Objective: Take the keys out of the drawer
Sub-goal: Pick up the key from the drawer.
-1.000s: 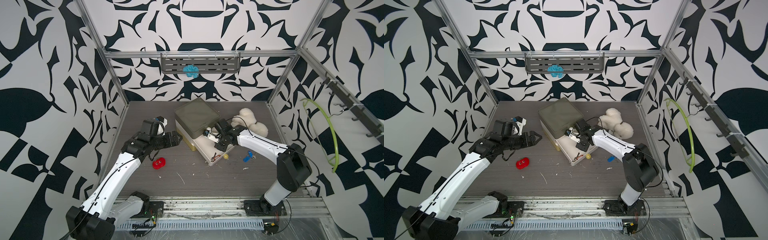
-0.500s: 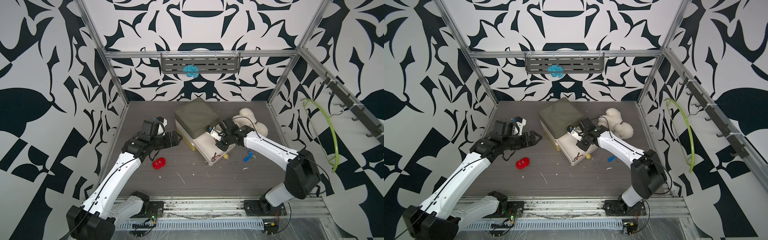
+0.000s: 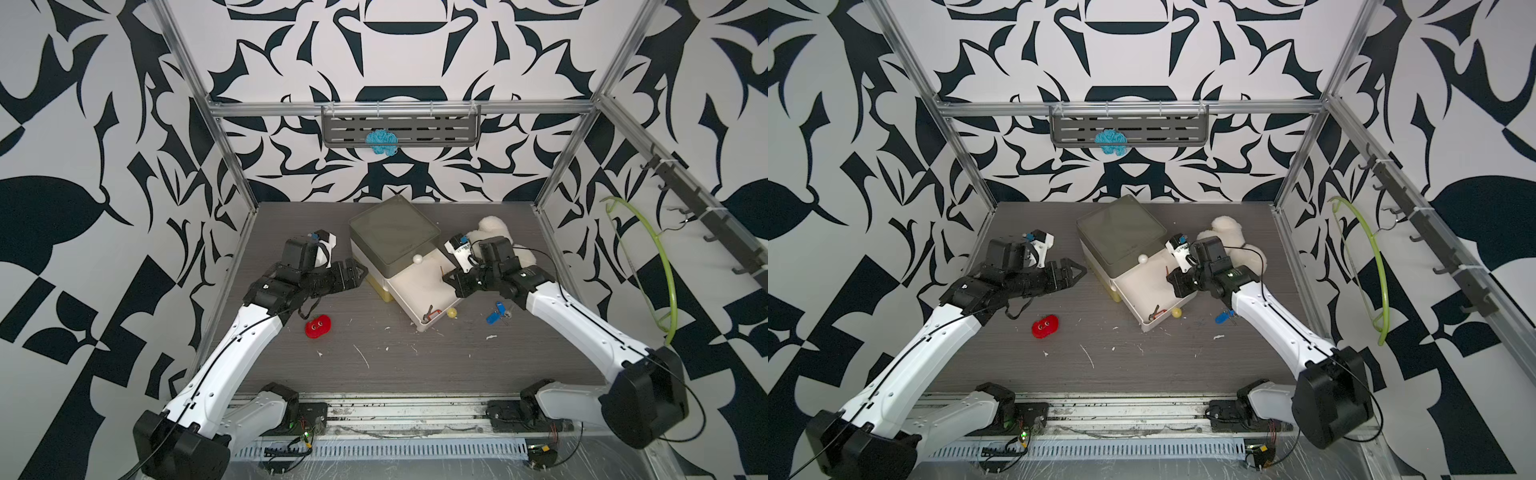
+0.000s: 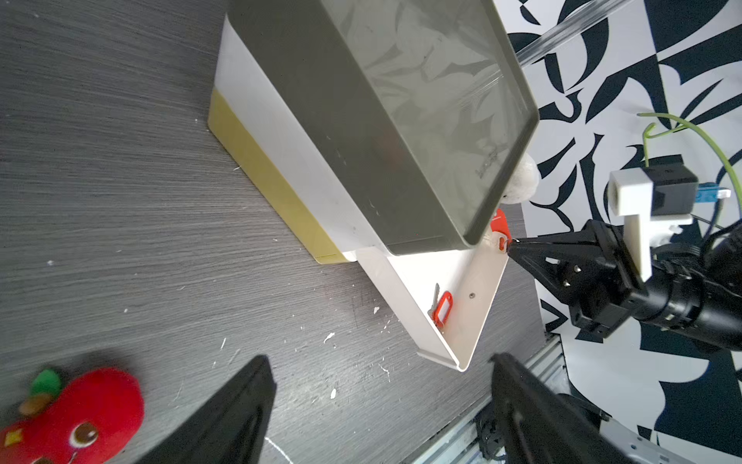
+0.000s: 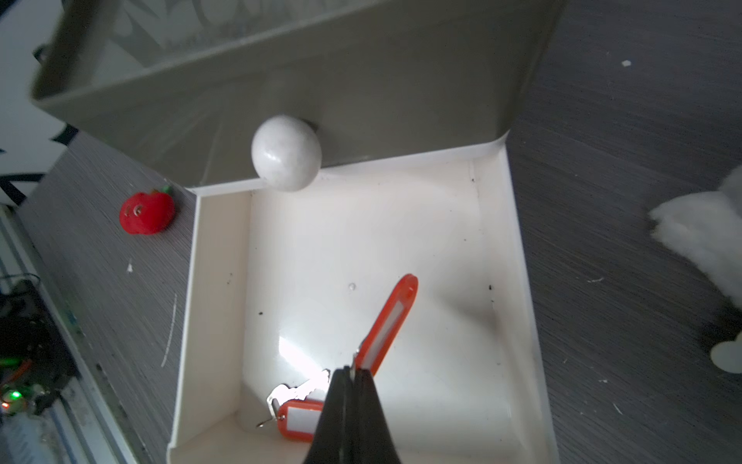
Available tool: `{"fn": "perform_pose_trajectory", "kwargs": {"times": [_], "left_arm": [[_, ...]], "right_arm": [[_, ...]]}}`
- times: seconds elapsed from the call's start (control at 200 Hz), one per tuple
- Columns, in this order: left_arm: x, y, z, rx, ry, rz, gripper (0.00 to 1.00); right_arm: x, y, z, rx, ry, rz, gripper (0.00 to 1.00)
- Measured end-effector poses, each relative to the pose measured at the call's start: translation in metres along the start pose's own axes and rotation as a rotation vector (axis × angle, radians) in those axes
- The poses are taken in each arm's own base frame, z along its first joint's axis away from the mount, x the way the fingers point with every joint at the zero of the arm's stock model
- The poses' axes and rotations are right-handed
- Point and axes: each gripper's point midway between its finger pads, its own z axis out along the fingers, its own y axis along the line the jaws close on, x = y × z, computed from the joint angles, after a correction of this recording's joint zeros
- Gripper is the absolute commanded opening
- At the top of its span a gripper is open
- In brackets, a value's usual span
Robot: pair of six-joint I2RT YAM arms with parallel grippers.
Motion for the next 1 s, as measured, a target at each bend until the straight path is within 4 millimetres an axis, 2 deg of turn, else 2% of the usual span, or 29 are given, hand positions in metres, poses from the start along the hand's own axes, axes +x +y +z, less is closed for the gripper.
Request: {"fn": "perform_pose_trajectory", "kwargs": {"times": [0.17,0.325,0.49,0.66,0.825,1.005], "left_arm": [[-0.005,-0.013,0.004,0.078,-0.011,0.008,0.91],[-0.002,-0.031,0.010,0.152,-0.004,0.039,0.95],[0.012,-0.061,0.013,0.237,0.027,0.115,0.98],[0.031,-0.082,0.013,0.293,0.060,0.170,0.99],[0.044,-0.080,0.013,0.289,0.070,0.165,0.99],[0.042,-0.075,0.011,0.265,0.048,0.158,0.99]], "right_arm": [[-0.025,0.012,-0.020,-0.048,-0.135,0.132,0.00],[-0.037,0.018,-0.028,-0.088,-0.216,0.248,0.00],[-0.044,0.020,-0.036,-0.103,-0.266,0.329,0.00],[-0.052,0.020,-0.055,-0.083,-0.337,0.369,0.00],[-0.051,0.013,-0.068,-0.035,-0.363,0.429,0.00],[-0.044,0.003,-0.077,0.057,-0.316,0.519,0.00]]}}
